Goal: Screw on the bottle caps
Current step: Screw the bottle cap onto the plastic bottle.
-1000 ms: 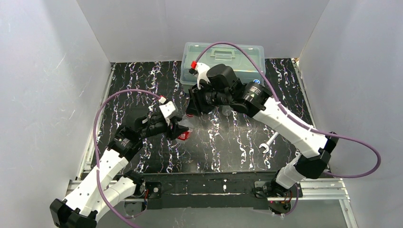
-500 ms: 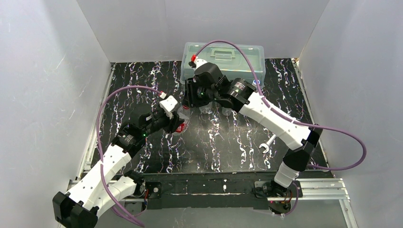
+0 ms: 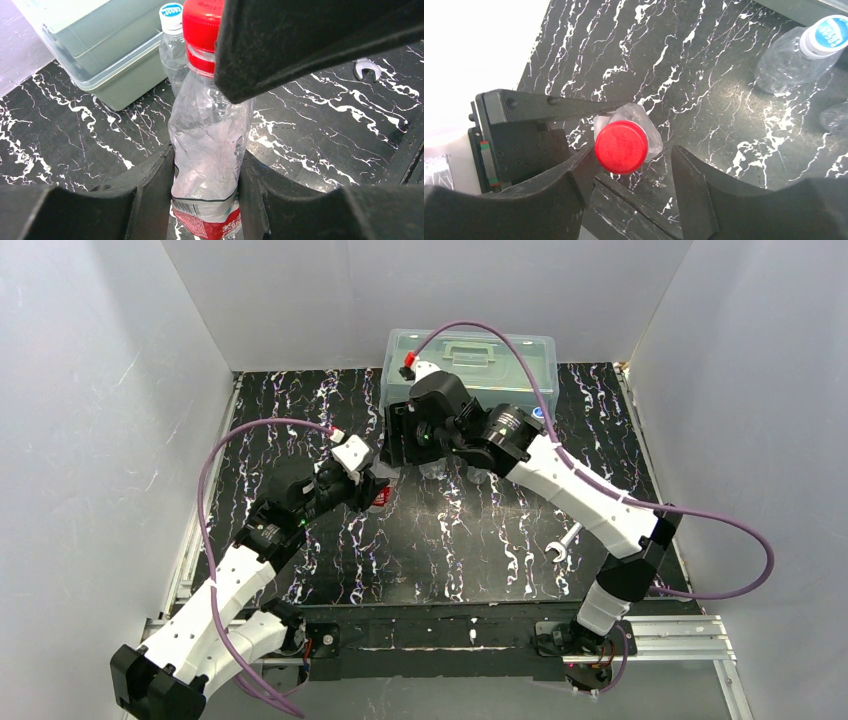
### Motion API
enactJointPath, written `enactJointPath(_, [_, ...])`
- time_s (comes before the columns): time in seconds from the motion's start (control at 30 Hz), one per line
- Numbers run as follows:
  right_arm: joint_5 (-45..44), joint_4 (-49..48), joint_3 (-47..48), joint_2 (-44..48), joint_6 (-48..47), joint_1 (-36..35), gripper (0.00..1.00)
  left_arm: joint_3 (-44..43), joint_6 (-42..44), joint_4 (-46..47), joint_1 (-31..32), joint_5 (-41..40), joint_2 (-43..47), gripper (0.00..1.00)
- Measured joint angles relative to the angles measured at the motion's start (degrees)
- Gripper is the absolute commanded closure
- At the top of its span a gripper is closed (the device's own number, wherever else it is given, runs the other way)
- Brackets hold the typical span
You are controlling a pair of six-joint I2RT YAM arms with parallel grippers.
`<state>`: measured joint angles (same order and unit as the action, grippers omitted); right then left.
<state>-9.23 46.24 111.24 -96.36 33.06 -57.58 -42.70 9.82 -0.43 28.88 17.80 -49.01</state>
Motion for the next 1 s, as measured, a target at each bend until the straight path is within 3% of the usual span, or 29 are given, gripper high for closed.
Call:
enactJointPath(0.13, [-1.9,0.7,0.1,2.9,-0.9,-0.3,0.05,0.0,-0.5,0.4,0.0,1.0,0.1,1.0])
enactJointPath(0.17, [-2.5,0.6,0.0,5.4,-1.7,-0.3,0.04,0.0,-0.9,0.3,0.0,1.9,0.1,1.0])
enactJointPath(0.27, [-1.9,-3.2,-5.3,12.6,-6.0,-0.2,0.05,0.0,-1.3,-0.7,0.0,6.1,0.1,1.0])
enactJointPath(0.33, [1.6,-5.0,-8.4,18.5,-12.2,-0.2,0.05,0.0,-1.8,-2.7,0.0,13.3,0.1,1.0])
enactJointPath(0.47, [11.3,-6.8,-10.9,22.0,-21.8,-0.2,0.05,-0.8,-3.8,-4.8,0.0,26.6,1.1,1.0])
enactJointPath(1.0, [29.9,-6.7,-11.0,22.9,-30.3,-0.2,0.12,-3.3,-8.4,-5.4,0.0,40.1,2.7,1.0])
